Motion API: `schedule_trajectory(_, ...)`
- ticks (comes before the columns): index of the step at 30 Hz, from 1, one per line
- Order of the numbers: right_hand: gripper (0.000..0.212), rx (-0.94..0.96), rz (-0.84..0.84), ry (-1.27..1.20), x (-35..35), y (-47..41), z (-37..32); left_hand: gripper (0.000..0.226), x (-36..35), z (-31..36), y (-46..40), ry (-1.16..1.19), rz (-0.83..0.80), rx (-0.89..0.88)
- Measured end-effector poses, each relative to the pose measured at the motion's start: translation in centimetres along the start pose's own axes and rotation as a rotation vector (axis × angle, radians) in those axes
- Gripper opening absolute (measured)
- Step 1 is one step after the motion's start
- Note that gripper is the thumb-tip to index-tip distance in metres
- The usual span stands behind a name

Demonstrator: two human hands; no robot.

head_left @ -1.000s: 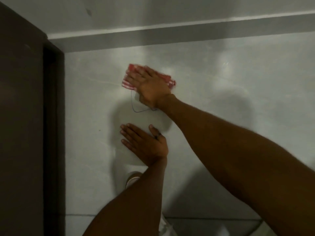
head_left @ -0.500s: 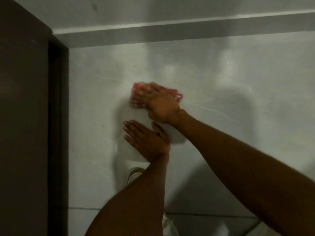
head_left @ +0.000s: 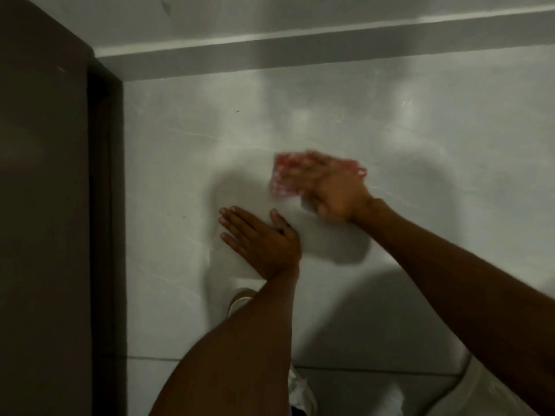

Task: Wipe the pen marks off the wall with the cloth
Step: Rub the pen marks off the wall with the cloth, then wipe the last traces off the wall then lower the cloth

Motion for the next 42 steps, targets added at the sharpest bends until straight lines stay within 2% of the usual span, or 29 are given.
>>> schedule_trajectory(4,0.061,-0.628,0.275,-0.005,2.9,-2.3,5.3,0.080,0.0,0.0,0.0,0.016,0.015,0.008)
schedule_trajectory(6,0.066,-0.795,0.285,-0.001,3.0,-3.9,4.5,0.080,-0.1,0.0,0.0,0.016,0.016,0.003)
schedule_trajectory(7,0.069,-0.818,0.256,0.003,2.8,-4.9,3.6,0.080,-0.1,0.0,0.0,0.014,0.015,0.003)
schedule_trajectory(9,0.074,-0.747,0.182,0.005,2.2,-6.7,1.2,0.080,-0.3,-0.1,0.1,0.007,0.005,0.005)
schedule_trajectory(12,0.077,-0.418,0.022,0.014,0.0,-8.7,-4.1,0.080,-0.4,-0.2,0.2,-0.027,-0.017,-0.003)
schedule_trajectory(15,0.063,-0.042,-0.165,0.094,-3.0,-7.3,-8.3,0.082,-0.7,-0.5,0.3,-0.080,-0.094,-0.029)
schedule_trajectory(17,0.061,0.060,-0.205,0.122,-3.6,-5.3,-8.0,0.082,-0.4,-0.4,0.3,-0.074,-0.100,-0.022)
schedule_trajectory(20,0.073,-0.037,-0.143,0.078,-2.1,-3.1,-4.4,0.077,0.0,-0.1,0.3,-0.044,-0.037,-0.012)
schedule_trajectory(29,0.086,-0.682,0.099,-0.029,4.8,2.3,9.1,0.078,-0.4,-0.2,0.1,-0.064,-0.034,-0.008)
schedule_trajectory(34,0.073,-0.853,0.111,-0.024,4.5,6.6,9.0,0.078,-0.2,-0.1,-0.3,-0.049,-0.040,-0.023)
schedule_trajectory(36,0.073,-0.907,0.022,-0.032,3.4,9.4,6.5,0.079,0.3,-0.1,-0.4,-0.039,-0.142,0.012)
schedule_trajectory(39,0.084,-0.955,-0.254,-0.112,2.8,14.1,2.0,0.084,2.2,-0.9,-1.6,0.099,-0.507,0.099)
schedule_trajectory(40,0.082,-0.989,-0.304,-0.252,3.6,15.1,0.4,0.079,3.6,-1.3,-2.5,0.234,-0.629,0.140)
schedule_trajectory(42,0.060,-1.183,-0.256,-0.710,7.0,16.1,-3.3,0.053,8.7,-2.2,-3.9,0.543,-0.829,0.303)
Point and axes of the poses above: each hand's wrist, its own y-axis away from the middle knuckle, its own x-axis out of the back of the hand, z = x × y, the point moved 5 cm from there along -y, towards the middle knuckle, and after that the axes turned 11 degrees about -x, right-handed, at the moved point
